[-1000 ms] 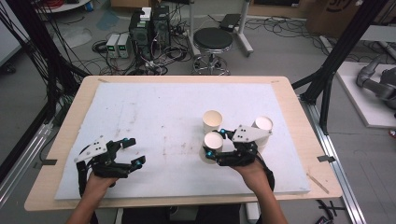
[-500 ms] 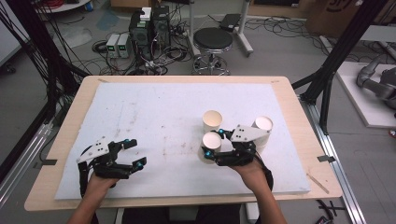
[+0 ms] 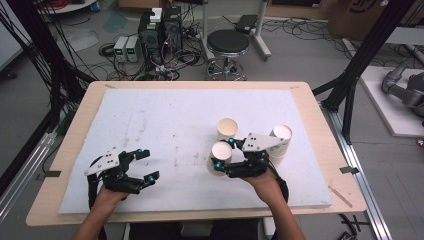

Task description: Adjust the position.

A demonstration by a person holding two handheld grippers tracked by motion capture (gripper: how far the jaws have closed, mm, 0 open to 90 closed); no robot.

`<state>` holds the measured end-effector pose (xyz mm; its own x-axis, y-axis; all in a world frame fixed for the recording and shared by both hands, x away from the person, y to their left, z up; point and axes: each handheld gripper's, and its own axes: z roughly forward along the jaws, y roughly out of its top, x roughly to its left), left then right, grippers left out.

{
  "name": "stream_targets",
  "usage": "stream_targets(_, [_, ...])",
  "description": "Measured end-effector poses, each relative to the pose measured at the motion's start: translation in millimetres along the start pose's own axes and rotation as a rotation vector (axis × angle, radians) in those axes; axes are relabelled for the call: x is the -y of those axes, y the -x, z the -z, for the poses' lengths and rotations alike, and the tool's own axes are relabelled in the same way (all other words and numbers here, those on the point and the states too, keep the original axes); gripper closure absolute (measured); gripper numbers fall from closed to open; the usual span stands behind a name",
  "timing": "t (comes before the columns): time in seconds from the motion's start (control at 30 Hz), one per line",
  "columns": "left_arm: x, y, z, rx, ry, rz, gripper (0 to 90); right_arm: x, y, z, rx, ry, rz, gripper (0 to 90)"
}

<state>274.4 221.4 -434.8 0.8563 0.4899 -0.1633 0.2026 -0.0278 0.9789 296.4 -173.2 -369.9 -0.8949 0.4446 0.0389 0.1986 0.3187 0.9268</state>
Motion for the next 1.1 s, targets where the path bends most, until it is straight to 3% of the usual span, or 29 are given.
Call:
stream_targets(0.13, [-5.0, 7.4, -5.0, 0.006, 0.010, -0.020, 11.8, -1.5, -4.3, -5.9, -0.023, -0.007, 0.014, 34.7])
stream_targets(0.23, [-8.3, 13.4, -11.1, 0.032, 0.013, -0.038, 11.9, -1.3, -7.3, -9.4, -0.046, -0.006, 0.014, 34.7])
stream_targets(0.53, [-8.6, 25.9, -32.9, 0.104, -0.042, -0.074, 12.1, -1.6, -12.7, -17.2, -0.095, -0.002, 0.019, 34.7])
stream_targets(0.9, [-13.1, 38.9, -66.0, 0.170, -0.050, -0.120, 12.1, 0.0, -16.6, -22.9, -0.127, -0.004, 0.011, 34.6])
stream_targets(1.1, [-9.3, 41.6, -78.6, 0.199, -0.064, -0.109, 12.1, 0.0, -16.5, -22.2, -0.130, -0.001, 0.012, 34.6])
